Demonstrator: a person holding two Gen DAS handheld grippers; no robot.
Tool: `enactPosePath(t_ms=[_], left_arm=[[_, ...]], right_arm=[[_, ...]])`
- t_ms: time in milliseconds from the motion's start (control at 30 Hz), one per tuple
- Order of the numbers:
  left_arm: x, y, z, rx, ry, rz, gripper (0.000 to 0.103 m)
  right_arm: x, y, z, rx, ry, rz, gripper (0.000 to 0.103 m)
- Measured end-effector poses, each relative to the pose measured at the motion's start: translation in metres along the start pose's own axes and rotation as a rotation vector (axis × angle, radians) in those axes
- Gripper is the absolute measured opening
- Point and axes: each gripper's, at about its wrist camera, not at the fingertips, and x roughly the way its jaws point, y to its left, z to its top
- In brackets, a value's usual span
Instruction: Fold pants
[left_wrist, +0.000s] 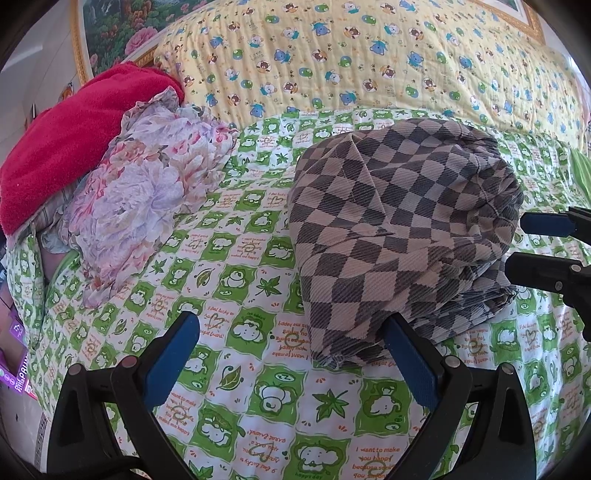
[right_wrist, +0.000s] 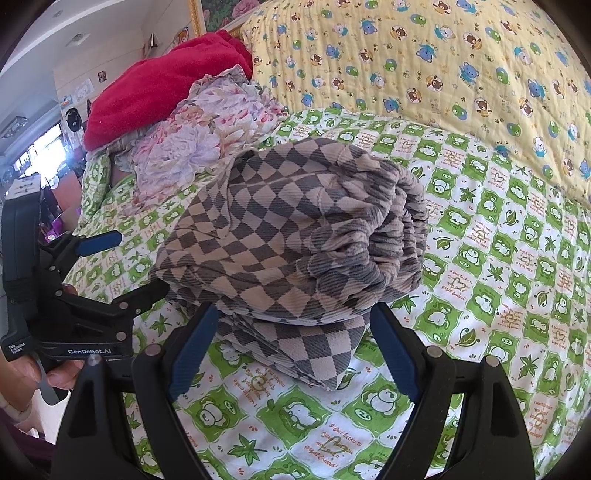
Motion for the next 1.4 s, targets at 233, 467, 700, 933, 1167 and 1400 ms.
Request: enactPosePath(t_ms=[233,467,700,933,1167,1400], left_arm=[[-0.001,0.004,0.006,-0.031,0.002,-0.020,0.100],[-0.010,0.005,0.008,-0.046,-0.027,-0.038,0.100],[-0.014,0.002,0.011,-0.040,-0.040,-0.039,0.100],[-0.019,0.001,0.013,-0.039,-0.049,-0.037,0.100],[-0.021,-0.001,0.014,-0.029,-0.059,-0.038,0.100],[-0.022,-0.003,0.016,-0.019,-0.065,-0.037,0.100]], right_arm=[[-0.004,0.000,0.000,-0.009,-0.007,-0.008,0.085],[-0.009,-0.003,0.000,-0.002,-0.017,-0.015,0.085],[-0.010,-0.005,-0.001,0.000,-0.019,-0.013,0.085],[-0.011,-0.004,0.000,0.002,-0.022,-0.010,0.085],[-0.013,-0.004,0.000,0.006,-0.026,-0.010,0.085],[-0.014,-0.004,0.000,0.010,-0.029,-0.010,0.085]])
